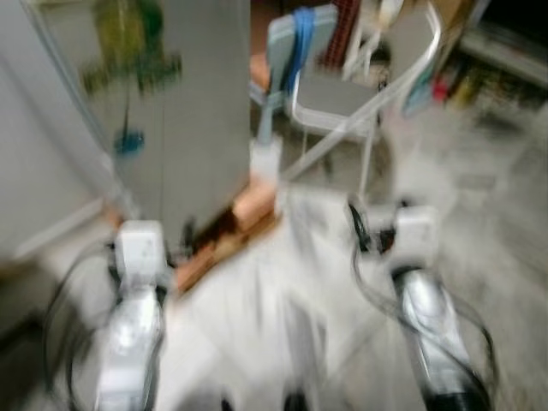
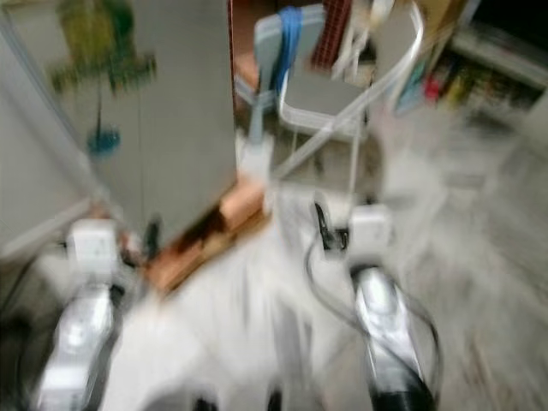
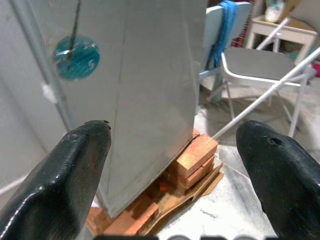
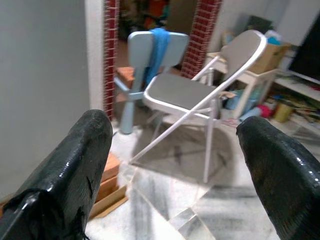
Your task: Restocking fridge
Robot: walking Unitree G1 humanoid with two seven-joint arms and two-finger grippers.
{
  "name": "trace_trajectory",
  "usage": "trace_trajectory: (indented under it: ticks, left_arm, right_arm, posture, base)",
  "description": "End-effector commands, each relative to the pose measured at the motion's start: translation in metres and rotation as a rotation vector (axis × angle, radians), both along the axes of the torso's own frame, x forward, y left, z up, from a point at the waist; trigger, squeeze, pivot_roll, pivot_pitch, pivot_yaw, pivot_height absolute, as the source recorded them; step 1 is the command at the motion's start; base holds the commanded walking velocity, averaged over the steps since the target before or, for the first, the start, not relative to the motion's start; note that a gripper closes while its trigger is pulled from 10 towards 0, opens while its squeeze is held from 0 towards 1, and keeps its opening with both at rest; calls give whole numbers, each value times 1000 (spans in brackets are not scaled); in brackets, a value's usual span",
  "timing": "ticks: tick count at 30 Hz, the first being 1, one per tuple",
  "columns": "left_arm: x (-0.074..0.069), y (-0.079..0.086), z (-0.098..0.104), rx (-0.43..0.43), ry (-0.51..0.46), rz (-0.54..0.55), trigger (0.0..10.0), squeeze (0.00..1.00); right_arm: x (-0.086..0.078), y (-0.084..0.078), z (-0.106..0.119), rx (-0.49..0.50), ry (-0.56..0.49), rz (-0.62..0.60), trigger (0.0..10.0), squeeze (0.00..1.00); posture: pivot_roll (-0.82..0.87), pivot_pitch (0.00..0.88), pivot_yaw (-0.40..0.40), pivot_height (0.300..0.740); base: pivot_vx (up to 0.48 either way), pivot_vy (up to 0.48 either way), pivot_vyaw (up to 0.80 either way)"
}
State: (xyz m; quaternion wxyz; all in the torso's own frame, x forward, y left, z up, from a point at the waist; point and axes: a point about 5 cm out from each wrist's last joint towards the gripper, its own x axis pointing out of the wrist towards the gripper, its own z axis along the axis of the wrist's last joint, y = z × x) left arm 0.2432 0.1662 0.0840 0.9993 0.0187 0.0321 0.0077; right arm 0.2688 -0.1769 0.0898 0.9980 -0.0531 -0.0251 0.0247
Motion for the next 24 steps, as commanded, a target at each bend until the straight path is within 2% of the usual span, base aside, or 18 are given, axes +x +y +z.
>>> trace_trajectory:
  ticks: [1,10,24]
  left_arm:
    - [-1,10,-1,26,7,29,10000,0]
    - [0,9,0,4,5,37,10000,0]
    - [-2,7,-1,-19,5,26,10000,0]
  right_arm:
    - [2,9,6,5,-37,26,10000,0]
    - [4,10,6,11,-37,24,10000,0]
    - [6,8,5,1,-34,20,10000,0]
  posture:
    - [71,94,-42,740]
    - [70,102,-43,740]
    - [72,101,-52,740]
  base:
    - [266,401,-800]
    - [30,451,-627]
    - [0,480,-424]
